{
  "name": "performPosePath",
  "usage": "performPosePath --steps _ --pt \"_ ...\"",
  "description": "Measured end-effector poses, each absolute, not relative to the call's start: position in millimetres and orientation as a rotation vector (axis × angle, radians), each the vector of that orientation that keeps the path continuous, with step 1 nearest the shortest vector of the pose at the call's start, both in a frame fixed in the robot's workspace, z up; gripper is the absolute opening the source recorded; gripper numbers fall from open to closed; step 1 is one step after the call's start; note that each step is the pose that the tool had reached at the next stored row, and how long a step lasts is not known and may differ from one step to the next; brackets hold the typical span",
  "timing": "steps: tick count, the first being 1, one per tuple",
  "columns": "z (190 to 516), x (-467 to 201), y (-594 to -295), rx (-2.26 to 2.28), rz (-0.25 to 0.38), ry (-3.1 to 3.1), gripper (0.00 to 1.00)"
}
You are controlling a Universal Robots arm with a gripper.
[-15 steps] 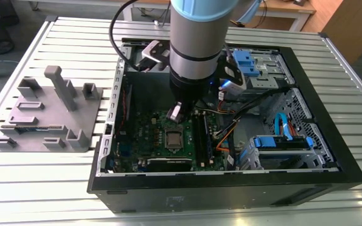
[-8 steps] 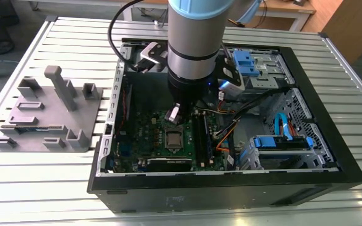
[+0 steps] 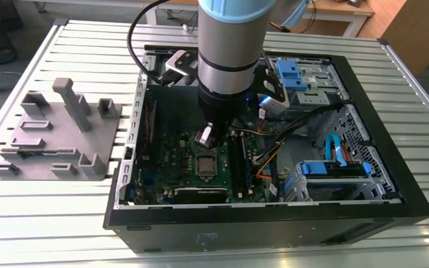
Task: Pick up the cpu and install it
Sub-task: 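Close the cpu cover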
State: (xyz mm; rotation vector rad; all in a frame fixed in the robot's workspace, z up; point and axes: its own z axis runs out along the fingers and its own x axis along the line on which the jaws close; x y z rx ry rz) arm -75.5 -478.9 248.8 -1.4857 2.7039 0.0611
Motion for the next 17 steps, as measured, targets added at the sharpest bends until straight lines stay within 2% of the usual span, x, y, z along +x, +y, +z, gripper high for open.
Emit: performPosePath --steps 17 --pt "247.9 -85.6 -484.4 -1.486 0.06 2.704 0.11"
